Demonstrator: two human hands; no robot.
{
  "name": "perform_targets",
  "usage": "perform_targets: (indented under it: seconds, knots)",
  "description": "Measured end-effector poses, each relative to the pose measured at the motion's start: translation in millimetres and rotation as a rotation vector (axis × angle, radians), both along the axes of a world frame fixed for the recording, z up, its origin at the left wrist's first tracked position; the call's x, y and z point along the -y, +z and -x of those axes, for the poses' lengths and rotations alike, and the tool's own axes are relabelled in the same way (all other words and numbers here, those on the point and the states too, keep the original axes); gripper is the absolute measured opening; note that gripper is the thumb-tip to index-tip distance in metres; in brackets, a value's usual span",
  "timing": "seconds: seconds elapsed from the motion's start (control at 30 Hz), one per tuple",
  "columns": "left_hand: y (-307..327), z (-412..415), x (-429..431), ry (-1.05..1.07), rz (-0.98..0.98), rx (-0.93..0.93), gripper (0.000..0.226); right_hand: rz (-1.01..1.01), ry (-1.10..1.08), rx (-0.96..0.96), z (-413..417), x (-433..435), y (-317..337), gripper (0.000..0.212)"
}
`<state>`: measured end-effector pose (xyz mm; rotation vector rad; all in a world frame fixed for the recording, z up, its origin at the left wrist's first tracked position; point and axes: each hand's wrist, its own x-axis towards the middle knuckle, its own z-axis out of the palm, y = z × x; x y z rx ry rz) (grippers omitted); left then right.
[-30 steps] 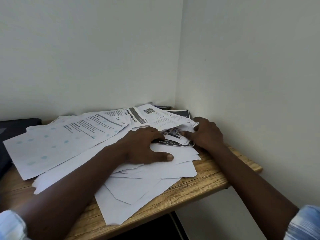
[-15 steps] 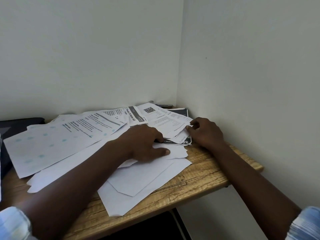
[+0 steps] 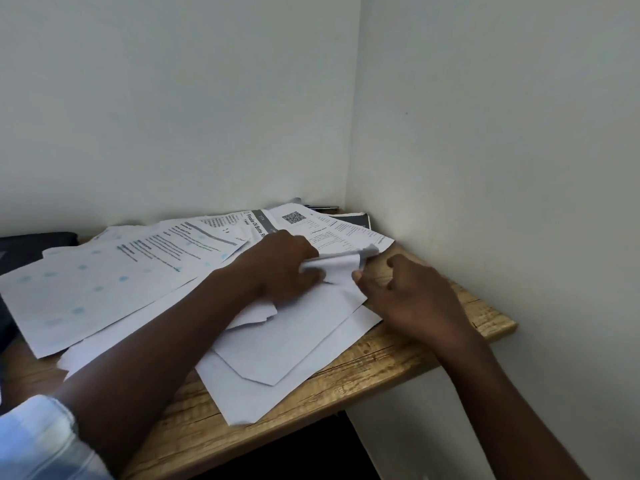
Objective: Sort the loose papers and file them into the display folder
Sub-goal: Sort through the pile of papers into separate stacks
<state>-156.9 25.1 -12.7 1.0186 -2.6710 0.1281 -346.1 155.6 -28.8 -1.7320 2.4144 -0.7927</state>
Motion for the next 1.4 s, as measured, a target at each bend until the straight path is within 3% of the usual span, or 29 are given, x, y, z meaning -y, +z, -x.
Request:
perform_targets:
  seconds: [0.07, 0.2, 0.33, 0.43, 0.53, 0.7, 0.8, 0.87, 0.97, 1.13, 1.23, 1.3, 1.4]
  knots:
    - [-0.8, -6.0, 7.9, 0.006, -0.101, -0.190, 0.047, -0.020, 0.041, -0.016, -14.8, -10.5, -1.3, 0.065]
    - [1.4, -21.8, 15.2, 0.092, -0.209, -0.550, 0.054, -0.121, 0.065, -0.012, -36.5, -1.7, 7.3, 0.073]
    - [5.2, -39.8, 25.5, 0.115, -0.297, -0.869, 0.051, -0.249, -0.006, -0.174, -49.2, 16.5, 8.2, 0.102]
    - [10.0, -51.0, 29.1, 0.084, -0.334, -1.075, 0.047, -0.260, -0.050, -0.173, -51.1, 26.8, 6.7, 0.101]
    - [12.3, -57.1, 27.8, 0.095, -0.337, -1.151, 0.046, -0.268, -0.019, -0.104, -45.9, 33.2, 10.8, 0.088]
    - [11.0, -56.8, 23.9, 0.133, -0.257, -1.143, 0.049, -0.176, 0.020, 0.128, -39.0, 44.3, 2.3, 0.089]
    - [12.8, -56.2, 18.7, 0.154, -0.165, -1.120, 0.050, -0.010, -0.029, 0.297, -32.4, 45.7, -5.6, 0.068]
    - [14.2, -55.8, 16.2, 0.161, -0.110, -1.113, 0.051, 0.092, -0.044, 0.506, -22.8, 46.6, -8.1, 0.057]
    - [14.0, -55.3, 15.1, 0.169, 0.040, -1.042, 0.051, 0.229, -0.020, 0.773, -0.6, 51.0, -12.0, 0.060]
    - [4.0, -54.4, 21.1, 0.159, 0.266, -0.873, 0.033, 0.431, -0.060, 0.665, 29.9, 41.5, -2.5, 0.019]
    - [-3.8, -50.5, 19.3, 0.147, 0.301, -0.687, 0.018, 0.458, -0.067, 0.568, 42.8, 28.8, 22.1, 0.024]
    - [-6.9, -46.5, 15.2, 0.127, 0.273, -0.596, 0.021, 0.508, -0.090, 0.490, 50.2, 17.5, 40.9, 0.026]
    - [-10.2, -39.0, 9.9, 0.124, 0.232, -0.486, 0.027, 0.600, -0.120, 0.413, 55.1, -2.8, 69.9, 0.013]
